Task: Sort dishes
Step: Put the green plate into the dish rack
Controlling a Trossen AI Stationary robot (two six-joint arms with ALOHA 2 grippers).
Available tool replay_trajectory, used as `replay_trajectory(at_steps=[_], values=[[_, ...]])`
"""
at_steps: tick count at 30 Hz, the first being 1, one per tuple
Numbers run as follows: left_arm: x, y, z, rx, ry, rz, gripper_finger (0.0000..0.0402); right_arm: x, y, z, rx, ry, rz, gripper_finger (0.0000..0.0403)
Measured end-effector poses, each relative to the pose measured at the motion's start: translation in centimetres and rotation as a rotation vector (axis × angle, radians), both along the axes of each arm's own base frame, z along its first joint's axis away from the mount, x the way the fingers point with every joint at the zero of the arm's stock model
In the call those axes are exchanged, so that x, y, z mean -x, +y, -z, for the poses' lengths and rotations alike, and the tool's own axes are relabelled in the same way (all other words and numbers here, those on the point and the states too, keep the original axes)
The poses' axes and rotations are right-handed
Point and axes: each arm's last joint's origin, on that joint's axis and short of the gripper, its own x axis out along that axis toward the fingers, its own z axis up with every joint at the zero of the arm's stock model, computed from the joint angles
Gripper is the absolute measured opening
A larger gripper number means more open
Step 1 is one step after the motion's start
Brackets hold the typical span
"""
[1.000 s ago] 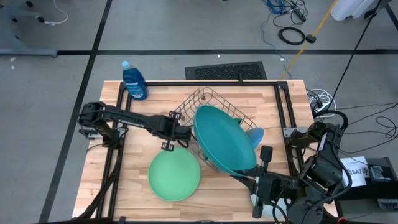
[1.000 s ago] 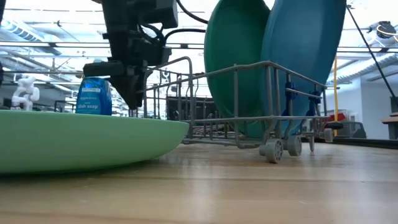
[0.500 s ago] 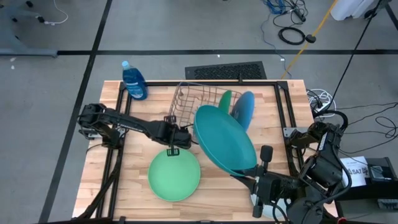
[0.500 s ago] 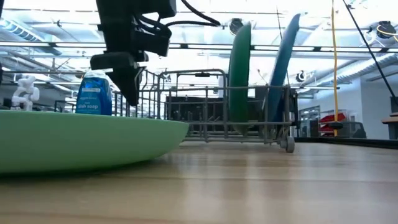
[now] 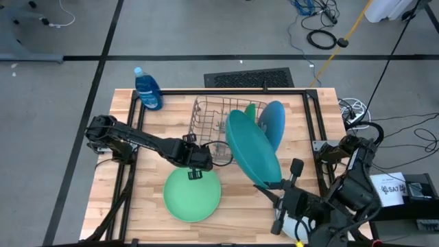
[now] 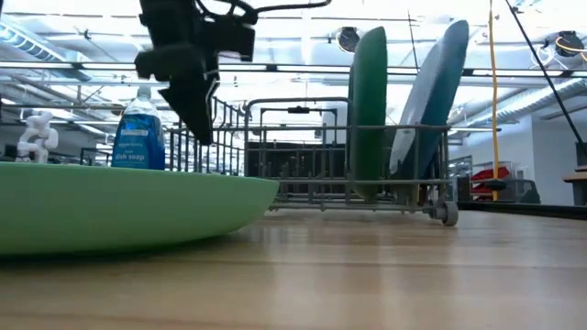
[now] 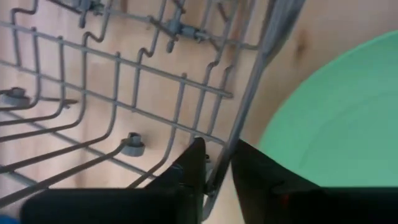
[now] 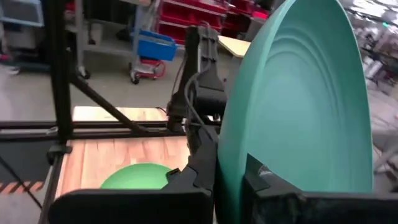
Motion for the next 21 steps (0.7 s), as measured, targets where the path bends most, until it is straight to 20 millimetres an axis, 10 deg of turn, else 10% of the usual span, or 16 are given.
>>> replay_trajectory(at_steps=[8,21], values=[[-0.6,-1.1,-1.3,0.018,-0.069,0.027,0.0174,-0.1,0.9,2.8,-0.047,-0.166,0.193,0.001],[-1.5,-1.8,-3.7,-0.055,-0.16,0.047,0.0183,-1.4,0.8,8.7,-0.2,-0.372,0.33,0.0009]])
